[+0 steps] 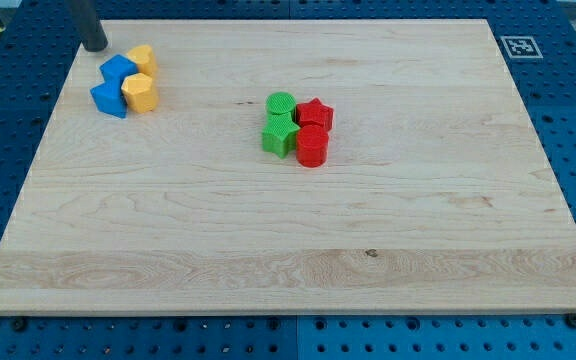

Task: Push the blue triangle to the bottom left

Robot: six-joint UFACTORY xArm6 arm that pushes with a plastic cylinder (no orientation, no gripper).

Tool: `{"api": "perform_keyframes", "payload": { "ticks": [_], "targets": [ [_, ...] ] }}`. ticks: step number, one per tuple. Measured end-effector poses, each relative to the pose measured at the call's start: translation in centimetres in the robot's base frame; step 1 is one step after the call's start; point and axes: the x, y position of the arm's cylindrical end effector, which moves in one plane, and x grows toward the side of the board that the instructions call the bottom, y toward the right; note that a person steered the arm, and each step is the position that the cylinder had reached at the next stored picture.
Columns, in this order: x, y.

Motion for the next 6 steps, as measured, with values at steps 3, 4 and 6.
{"api": "perform_keyframes", "payload": {
  "ticks": [3, 4, 6],
  "targets": [
    [8.9, 1.2],
    [9.7, 3.7],
    [11.8, 5.8]
  ]
}}
